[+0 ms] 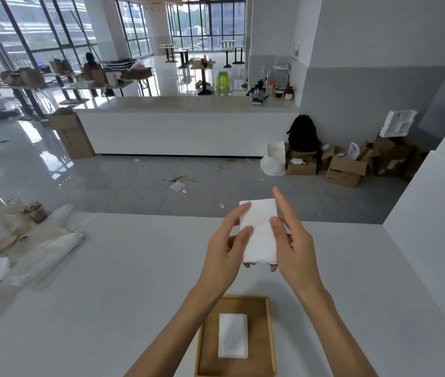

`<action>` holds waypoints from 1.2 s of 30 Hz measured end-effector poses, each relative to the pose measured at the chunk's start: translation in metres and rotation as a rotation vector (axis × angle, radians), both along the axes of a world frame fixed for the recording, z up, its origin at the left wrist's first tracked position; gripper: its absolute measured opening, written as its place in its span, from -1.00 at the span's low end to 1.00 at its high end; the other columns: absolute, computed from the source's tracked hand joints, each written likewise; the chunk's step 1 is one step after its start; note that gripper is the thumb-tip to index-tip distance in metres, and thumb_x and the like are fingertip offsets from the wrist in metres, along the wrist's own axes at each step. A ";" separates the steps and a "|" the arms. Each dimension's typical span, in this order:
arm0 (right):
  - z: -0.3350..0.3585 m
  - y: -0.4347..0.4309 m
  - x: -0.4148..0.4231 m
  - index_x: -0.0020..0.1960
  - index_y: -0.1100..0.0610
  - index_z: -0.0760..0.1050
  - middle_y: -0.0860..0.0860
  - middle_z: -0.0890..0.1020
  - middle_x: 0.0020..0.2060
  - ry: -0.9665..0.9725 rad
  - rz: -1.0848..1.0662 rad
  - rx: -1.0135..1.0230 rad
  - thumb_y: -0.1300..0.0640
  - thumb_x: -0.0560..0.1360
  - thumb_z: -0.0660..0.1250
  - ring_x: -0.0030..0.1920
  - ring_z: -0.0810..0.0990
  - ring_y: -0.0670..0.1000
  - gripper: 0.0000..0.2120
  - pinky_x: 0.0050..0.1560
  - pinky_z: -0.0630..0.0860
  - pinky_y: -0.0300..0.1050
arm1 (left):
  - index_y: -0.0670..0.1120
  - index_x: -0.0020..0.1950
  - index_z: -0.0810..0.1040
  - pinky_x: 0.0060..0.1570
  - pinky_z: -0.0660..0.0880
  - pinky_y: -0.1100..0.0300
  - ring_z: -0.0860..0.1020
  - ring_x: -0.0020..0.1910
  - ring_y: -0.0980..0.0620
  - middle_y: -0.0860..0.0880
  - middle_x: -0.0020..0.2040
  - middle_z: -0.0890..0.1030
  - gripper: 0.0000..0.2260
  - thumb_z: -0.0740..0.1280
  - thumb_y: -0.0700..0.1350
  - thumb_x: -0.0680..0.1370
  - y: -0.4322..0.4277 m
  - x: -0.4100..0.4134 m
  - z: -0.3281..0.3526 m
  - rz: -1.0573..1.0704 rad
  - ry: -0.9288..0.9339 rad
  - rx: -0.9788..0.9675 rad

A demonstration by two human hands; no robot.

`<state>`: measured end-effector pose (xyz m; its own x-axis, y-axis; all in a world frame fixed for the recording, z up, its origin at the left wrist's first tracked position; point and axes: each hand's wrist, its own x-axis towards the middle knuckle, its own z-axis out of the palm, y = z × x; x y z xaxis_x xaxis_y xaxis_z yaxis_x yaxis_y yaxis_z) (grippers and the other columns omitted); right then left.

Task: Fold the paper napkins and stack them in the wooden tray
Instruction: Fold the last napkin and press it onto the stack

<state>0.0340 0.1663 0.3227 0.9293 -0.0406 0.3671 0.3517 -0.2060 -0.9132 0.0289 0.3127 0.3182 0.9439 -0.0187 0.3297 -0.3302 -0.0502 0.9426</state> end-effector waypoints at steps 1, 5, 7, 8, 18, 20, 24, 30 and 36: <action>-0.005 -0.002 0.001 0.44 -0.46 0.26 -0.36 0.56 0.12 0.025 0.047 -0.010 -0.01 0.69 0.16 -0.05 0.66 -0.06 -0.57 -0.42 0.63 -0.14 | 0.36 0.33 0.45 -0.43 0.59 0.17 0.70 -0.11 -0.08 0.17 0.15 0.56 -0.61 0.26 -0.14 0.67 0.005 0.001 -0.005 0.000 0.022 0.020; -0.038 -0.009 0.005 0.31 -0.42 0.44 -0.30 0.56 0.25 0.150 0.150 -0.031 0.04 0.65 0.25 0.12 0.61 -0.13 -0.62 -0.18 0.68 -0.10 | 0.19 0.50 0.36 -0.33 0.62 0.16 0.68 -0.01 -0.07 0.07 0.32 0.51 -0.56 0.28 -0.15 0.67 0.024 0.001 -0.035 -0.083 0.136 0.075; -0.064 -0.009 0.002 0.31 -0.41 0.43 -0.25 0.55 0.29 0.259 0.176 -0.003 0.01 0.61 0.30 0.11 0.64 -0.17 -0.62 -0.19 0.65 -0.20 | 0.20 0.55 0.29 -0.14 0.69 0.02 0.66 0.08 -0.10 0.16 0.36 0.48 -0.48 0.31 -0.18 0.66 0.034 0.000 -0.058 -0.165 0.242 0.126; -0.080 -0.010 0.001 0.34 -0.40 0.40 -0.23 0.57 0.28 0.328 0.199 0.003 0.00 0.59 0.33 0.11 0.66 -0.13 -0.59 -0.16 0.65 -0.22 | 0.22 0.55 0.25 -0.01 0.68 -0.04 0.64 0.13 -0.10 0.18 0.38 0.46 -0.44 0.32 -0.20 0.65 0.039 -0.001 -0.070 -0.208 0.306 0.150; -0.245 -0.005 -0.011 0.54 -0.13 0.21 -0.01 0.52 0.36 0.730 0.327 -0.146 0.43 0.61 0.23 0.04 0.59 -0.03 -0.34 0.12 0.54 -0.17 | 0.16 0.64 -0.07 -0.12 0.57 0.33 0.60 -0.26 0.21 0.06 -0.21 0.67 -0.23 0.26 -0.34 0.62 0.064 -0.009 -0.217 -0.450 0.792 0.308; -0.272 0.000 -0.013 0.52 -0.08 0.28 -0.06 0.41 0.44 0.715 0.302 -0.194 0.46 0.59 0.22 0.22 0.54 0.00 -0.36 0.22 0.52 -0.17 | 0.18 0.63 -0.05 -0.18 0.53 0.39 0.60 -0.31 0.25 0.19 -0.13 0.61 -0.24 0.24 -0.34 0.62 0.063 -0.008 -0.243 -0.443 0.815 0.324; -0.323 0.012 -0.014 0.45 0.01 0.42 0.04 0.49 0.25 0.754 0.273 -0.320 0.48 0.57 0.22 0.26 0.49 0.06 -0.43 0.31 0.47 -0.05 | 0.26 0.61 0.04 0.01 0.64 0.10 0.60 -0.28 0.17 -0.06 -0.05 0.59 -0.27 0.26 -0.31 0.64 0.065 -0.008 -0.291 -0.374 0.935 0.353; -0.362 0.022 -0.022 0.48 0.12 0.42 -0.02 0.41 0.31 0.755 0.279 -0.471 0.42 0.60 0.20 0.34 0.42 -0.02 -0.51 0.35 0.39 -0.17 | 0.14 0.64 0.01 -0.11 0.61 0.14 0.44 -0.36 0.23 -0.31 0.13 0.46 -0.25 0.22 -0.40 0.61 0.063 -0.013 -0.327 -0.362 0.947 0.431; -0.375 0.021 -0.025 0.51 0.00 0.38 0.00 0.41 0.42 0.745 0.221 -0.620 0.26 0.64 0.25 0.22 0.55 0.02 -0.53 0.05 0.61 0.00 | 0.06 0.66 -0.11 0.38 0.39 0.20 0.21 0.57 0.00 0.12 0.67 -0.05 -0.23 0.20 -0.39 0.61 0.058 -0.006 -0.335 -0.410 0.870 0.593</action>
